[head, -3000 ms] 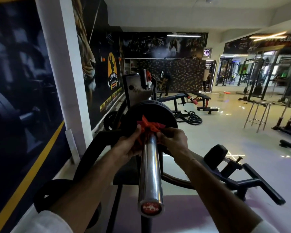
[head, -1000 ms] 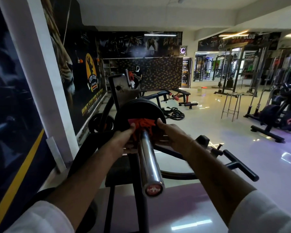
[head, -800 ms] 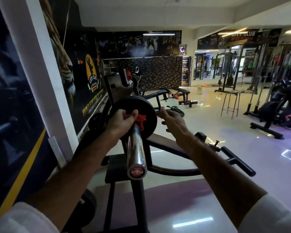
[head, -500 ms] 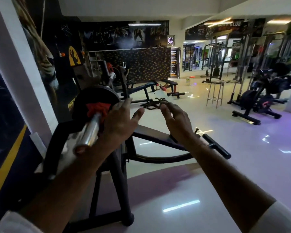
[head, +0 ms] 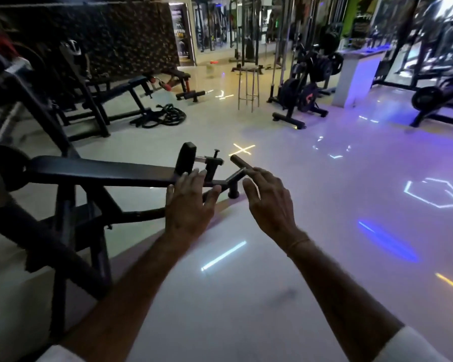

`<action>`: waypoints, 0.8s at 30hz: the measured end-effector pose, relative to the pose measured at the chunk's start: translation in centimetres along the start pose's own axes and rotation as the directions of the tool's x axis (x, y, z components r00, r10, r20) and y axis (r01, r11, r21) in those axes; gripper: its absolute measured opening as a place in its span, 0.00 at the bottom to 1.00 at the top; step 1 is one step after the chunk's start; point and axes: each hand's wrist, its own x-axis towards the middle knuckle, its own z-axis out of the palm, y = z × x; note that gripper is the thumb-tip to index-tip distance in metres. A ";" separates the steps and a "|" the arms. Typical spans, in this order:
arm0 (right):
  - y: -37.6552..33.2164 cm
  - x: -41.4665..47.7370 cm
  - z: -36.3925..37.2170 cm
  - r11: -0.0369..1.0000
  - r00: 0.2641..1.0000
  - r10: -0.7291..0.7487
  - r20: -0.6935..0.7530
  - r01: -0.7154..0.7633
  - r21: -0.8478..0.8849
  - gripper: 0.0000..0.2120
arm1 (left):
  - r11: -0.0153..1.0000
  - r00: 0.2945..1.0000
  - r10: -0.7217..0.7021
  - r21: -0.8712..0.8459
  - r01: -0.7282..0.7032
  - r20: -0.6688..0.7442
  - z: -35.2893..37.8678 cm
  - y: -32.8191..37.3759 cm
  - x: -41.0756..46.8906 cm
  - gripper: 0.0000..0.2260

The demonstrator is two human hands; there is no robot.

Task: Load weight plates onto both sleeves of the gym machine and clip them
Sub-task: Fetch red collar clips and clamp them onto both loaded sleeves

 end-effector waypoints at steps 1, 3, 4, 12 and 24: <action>1.8 0.3 0.1 1.000 1.000 0.021 -0.007 -0.021 -0.017 0.21 | 1.000 1.000 0.007 -0.013 -0.007 0.020 2.0 0.6 0.7 0.29; 5.5 1.3 0.4 0.996 0.997 0.074 -0.011 -0.075 -0.055 0.22 | 0.999 0.998 0.027 -0.035 -0.025 0.054 5.9 1.6 2.6 0.30; 7.4 2.0 0.7 0.992 0.995 0.100 -0.005 -0.100 -0.079 0.22 | 0.998 0.997 0.037 -0.043 -0.034 0.074 7.9 2.0 3.7 0.29; 20.2 10.9 3.2 0.932 0.946 0.324 -0.021 -0.323 -0.163 0.21 | 0.985 0.974 0.088 -0.163 -0.054 0.208 21.6 6.0 15.4 0.28; 38.6 27.7 6.4 0.870 0.885 0.455 -0.097 -0.465 -0.163 0.23 | 0.972 0.927 0.107 -0.233 -0.022 0.358 37.7 13.8 35.3 0.28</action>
